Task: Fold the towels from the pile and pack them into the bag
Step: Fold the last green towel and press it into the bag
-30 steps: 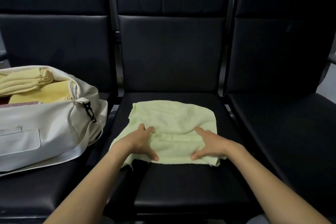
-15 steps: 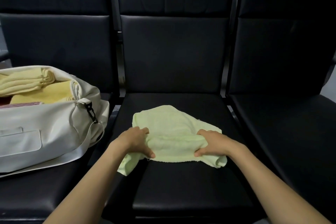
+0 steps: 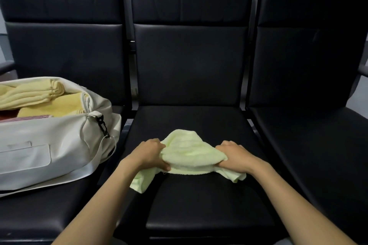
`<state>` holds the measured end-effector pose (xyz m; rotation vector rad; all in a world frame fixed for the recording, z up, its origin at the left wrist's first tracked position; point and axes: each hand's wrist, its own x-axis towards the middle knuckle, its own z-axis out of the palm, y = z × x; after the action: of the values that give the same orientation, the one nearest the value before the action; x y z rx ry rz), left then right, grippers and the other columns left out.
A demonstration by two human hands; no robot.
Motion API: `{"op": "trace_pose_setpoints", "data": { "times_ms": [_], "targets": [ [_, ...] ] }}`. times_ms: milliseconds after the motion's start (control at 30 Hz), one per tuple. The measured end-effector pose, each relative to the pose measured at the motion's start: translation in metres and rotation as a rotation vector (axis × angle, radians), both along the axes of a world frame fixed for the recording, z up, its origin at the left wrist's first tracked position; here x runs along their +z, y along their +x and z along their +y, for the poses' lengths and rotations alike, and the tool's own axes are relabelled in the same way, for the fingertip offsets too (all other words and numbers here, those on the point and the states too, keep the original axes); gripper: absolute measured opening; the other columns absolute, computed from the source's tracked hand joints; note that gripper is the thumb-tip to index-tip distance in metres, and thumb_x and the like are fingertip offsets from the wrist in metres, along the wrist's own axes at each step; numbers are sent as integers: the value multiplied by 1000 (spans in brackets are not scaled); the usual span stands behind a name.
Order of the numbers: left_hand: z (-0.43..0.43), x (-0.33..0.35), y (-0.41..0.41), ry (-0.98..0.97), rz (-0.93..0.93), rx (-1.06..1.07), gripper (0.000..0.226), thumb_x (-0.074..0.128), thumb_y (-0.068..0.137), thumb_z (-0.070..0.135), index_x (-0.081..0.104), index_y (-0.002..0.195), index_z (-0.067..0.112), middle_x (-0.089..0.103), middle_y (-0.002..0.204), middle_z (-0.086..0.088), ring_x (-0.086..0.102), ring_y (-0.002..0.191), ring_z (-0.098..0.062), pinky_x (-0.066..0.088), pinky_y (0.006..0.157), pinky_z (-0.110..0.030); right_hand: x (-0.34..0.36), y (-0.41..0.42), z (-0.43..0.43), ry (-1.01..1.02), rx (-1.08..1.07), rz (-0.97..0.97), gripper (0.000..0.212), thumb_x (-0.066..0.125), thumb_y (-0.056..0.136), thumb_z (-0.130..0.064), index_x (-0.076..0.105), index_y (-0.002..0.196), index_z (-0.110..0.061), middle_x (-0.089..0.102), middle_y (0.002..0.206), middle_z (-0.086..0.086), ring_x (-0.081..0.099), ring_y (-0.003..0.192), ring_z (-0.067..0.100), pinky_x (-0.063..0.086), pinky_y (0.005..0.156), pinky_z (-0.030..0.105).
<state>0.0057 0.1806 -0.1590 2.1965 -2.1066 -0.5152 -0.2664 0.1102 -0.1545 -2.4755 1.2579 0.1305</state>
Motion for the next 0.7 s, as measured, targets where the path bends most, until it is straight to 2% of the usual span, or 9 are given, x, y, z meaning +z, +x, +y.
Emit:
{"op": "trace_pose_setpoints", "data": {
  "times_ms": [100,200,333,400,467,500,567,633,700],
  "targets": [
    [-3,22,10,7,256,42,33,80,68,49,61,85,28,64,92,7,59,88,-11,46,71,-27,21,-5,-7,74,-98,-209,15,57,90,-36,56,95,-23,60,103,-4,56,101,17,47,87,37],
    [-16,62,23,-3,434,67,33,80,72,44,69,94,23,72,91,4,67,88,-14,53,79,-30,52,-4,-25,114,-146,-368,15,60,90,-28,62,102,-21,66,103,-3,62,99,17,50,86,40],
    [-48,110,40,119,585,114,41,81,71,44,72,100,16,75,94,-3,71,89,-21,57,83,-37,97,10,-52,314,-188,-473,21,62,90,-29,65,111,-24,68,106,-6,64,100,13,52,82,30],
    [-68,116,45,109,474,151,39,81,71,44,70,96,17,74,96,-4,70,89,-23,56,82,-38,107,23,-71,101,-173,-292,19,58,90,-33,64,104,-22,66,102,-4,63,98,19,51,84,35],
    [-89,115,47,-67,306,173,29,77,76,40,65,92,19,69,100,-3,65,93,-22,51,80,-35,109,37,-88,-173,-200,-163,19,49,90,-33,59,103,-23,63,102,-2,58,101,24,47,85,40],
    [-98,113,47,-197,252,187,26,74,79,38,62,93,19,67,101,-2,62,96,-22,49,81,-36,108,42,-95,-273,-224,-180,20,48,89,-26,57,108,-25,61,106,-1,55,105,25,43,86,39],
    [-107,108,46,-449,207,206,28,69,84,39,61,103,20,63,102,0,58,101,-22,46,88,-41,106,46,-102,-496,-268,-276,39,50,85,-8,54,120,-25,53,122,3,43,119,27,32,93,38],
    [-106,100,45,-651,155,179,32,66,86,37,61,114,22,61,105,0,55,102,-21,41,91,-41,99,45,-100,-716,-286,-376,46,54,81,0,56,121,-22,40,142,9,25,137,29,18,112,45],
    [-98,86,43,-775,106,123,33,68,85,33,61,115,20,60,102,0,56,99,-23,36,88,-37,86,41,-96,-741,-272,-384,44,56,79,1,58,118,-19,27,151,11,7,144,30,-1,116,50]
  ]
}}
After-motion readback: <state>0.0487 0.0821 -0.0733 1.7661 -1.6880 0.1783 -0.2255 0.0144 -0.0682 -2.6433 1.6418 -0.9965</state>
